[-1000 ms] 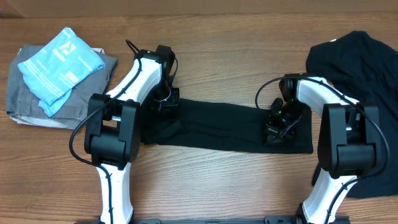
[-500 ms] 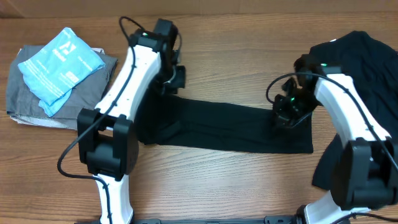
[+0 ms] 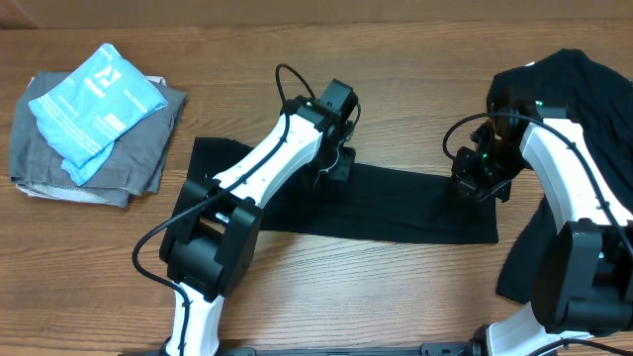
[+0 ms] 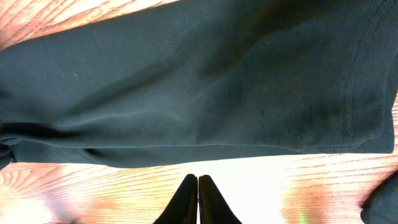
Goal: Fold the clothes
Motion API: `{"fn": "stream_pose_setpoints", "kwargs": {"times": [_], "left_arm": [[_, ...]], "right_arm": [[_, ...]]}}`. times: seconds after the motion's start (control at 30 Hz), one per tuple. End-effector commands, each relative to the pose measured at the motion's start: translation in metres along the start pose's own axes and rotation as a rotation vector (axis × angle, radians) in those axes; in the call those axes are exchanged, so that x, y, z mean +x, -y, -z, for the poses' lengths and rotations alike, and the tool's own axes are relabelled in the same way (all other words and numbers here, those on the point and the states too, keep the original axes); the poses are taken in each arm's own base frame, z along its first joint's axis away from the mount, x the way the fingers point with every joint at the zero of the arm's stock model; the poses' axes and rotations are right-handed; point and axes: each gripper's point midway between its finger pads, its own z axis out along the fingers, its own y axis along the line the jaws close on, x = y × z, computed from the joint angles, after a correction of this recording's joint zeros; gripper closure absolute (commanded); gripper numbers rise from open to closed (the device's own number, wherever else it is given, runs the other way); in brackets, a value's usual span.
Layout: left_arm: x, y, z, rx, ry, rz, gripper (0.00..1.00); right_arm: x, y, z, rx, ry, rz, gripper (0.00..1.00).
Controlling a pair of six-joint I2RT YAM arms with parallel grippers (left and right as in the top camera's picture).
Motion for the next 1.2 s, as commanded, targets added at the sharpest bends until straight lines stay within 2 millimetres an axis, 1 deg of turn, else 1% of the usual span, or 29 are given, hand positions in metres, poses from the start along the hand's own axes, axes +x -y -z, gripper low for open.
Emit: {"fn": "stream_pose_setpoints", "kwargs": {"times": [0.0,0.2,0.5,0.67,0.83,0.93,1.0,1.1,1.17], "left_arm": [[0.014,-0.012,-0.017,-0.039,-0.045,0.041,0.96],[0.040,-0.007,-0.030,0.000,-0.128,0.047,0.96],[0.070,-0.013,-0.040,-0.016,-0.222,0.060,0.96],[0.078,-0.011,-0.041,-0.026,-0.248,0.048,0.96],[0.078,-0.003,-0.041,-0.022,-0.239,0.024,0.96],[0.069,0.003,-0.032,-0.007,-0.205,0.012,0.96],[0.061,0.009,-0.020,0.009,-0.168,0.003,0.96],[0.048,0.017,0.006,0.036,-0.091,-0.006,0.96],[0.042,0.019,0.025,0.048,-0.039,-0.010,0.96]], "right_arm": [[-0.004,0.002,0.004,0.017,0.023,0.009,0.94],[-0.005,0.003,0.004,0.020,0.028,0.011,0.94],[-0.004,0.005,0.004,0.031,0.024,0.009,0.93],[-0.003,0.007,0.001,0.038,0.019,0.007,0.93],[-0.003,0.007,0.002,0.038,0.019,0.007,0.93],[-0.003,0.007,0.002,0.038,0.018,0.011,0.94],[-0.002,0.008,0.002,0.045,0.015,0.008,0.94],[-0.004,0.018,0.003,0.083,0.026,-0.013,0.93],[-0.008,0.031,0.005,0.141,0.048,-0.058,0.92]]}}
